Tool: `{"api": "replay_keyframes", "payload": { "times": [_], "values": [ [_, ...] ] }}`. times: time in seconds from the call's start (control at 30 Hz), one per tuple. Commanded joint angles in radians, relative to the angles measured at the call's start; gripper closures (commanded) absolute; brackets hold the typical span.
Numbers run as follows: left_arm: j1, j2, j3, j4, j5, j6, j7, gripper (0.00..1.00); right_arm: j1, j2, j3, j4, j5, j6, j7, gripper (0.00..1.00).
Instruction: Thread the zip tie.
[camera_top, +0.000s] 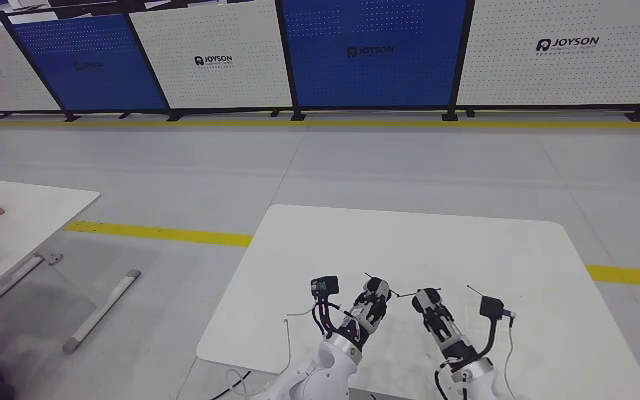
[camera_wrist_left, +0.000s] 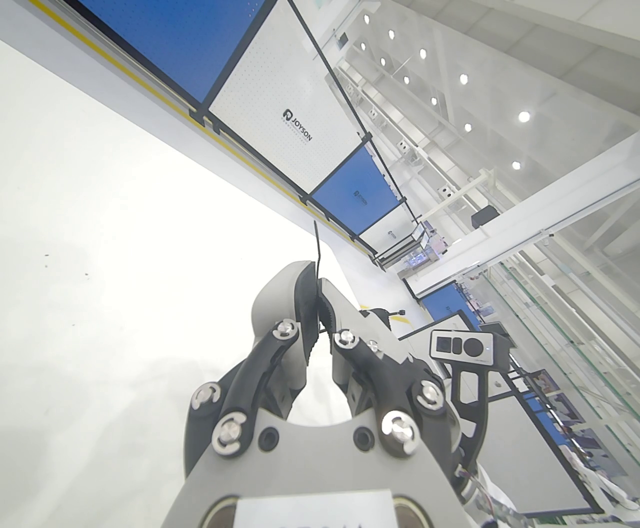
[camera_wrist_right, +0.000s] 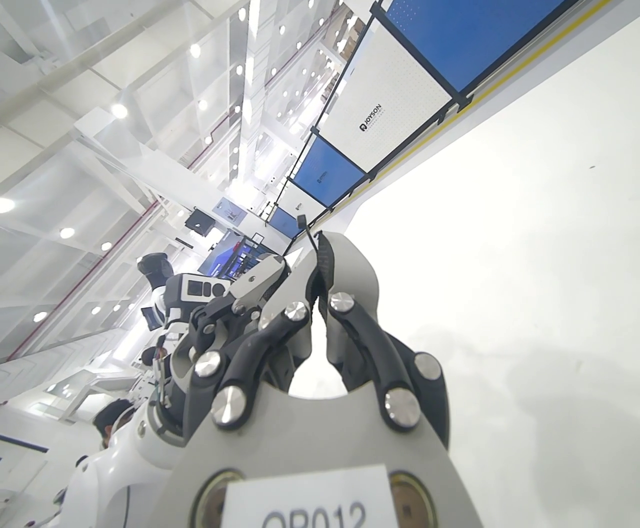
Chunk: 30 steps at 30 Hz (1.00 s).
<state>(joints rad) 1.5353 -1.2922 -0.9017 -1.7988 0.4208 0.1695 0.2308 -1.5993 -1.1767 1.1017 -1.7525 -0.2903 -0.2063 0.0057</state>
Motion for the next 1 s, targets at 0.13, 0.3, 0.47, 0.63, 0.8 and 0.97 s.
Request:
{"api": "replay_keyframes", "payload": {
  "times": [0.13, 0.3, 0.47, 0.63, 0.8, 0.97],
  "values": [
    [0.000, 0.000, 0.000, 0.000, 0.000, 0.000, 0.000, 1.00, 0.000, 0.000, 0.000, 0.000, 0.003, -0.002, 0.001, 1.00],
    [0.000, 0.000, 0.000, 0.000, 0.000, 0.000, 0.000, 1.00, 0.000, 0.000, 0.000, 0.000, 0.003, -0.002, 0.001, 1.00],
    [0.000, 0.000, 0.000, 0.000, 0.000, 0.000, 0.000, 1.00, -0.002, -0.002, 0.005, 0.001, 0.006, 0.006, -0.016, 1.00],
    [-0.002, -0.001, 0.000, 0.006, 0.012, 0.000, 0.002, 1.00, -0.020, -0.006, 0.019, 0.005, 0.024, 0.010, -0.060, 1.00],
    [-0.002, -0.007, 0.018, 0.018, 0.052, 0.018, 0.031, 1.00, -0.042, -0.011, 0.024, 0.002, 0.037, 0.012, -0.092, 1.00],
    [-0.002, -0.011, 0.030, 0.022, 0.064, 0.020, 0.041, 1.00, -0.052, -0.013, 0.019, -0.002, 0.070, 0.005, -0.074, 1.00]
  ]
}}
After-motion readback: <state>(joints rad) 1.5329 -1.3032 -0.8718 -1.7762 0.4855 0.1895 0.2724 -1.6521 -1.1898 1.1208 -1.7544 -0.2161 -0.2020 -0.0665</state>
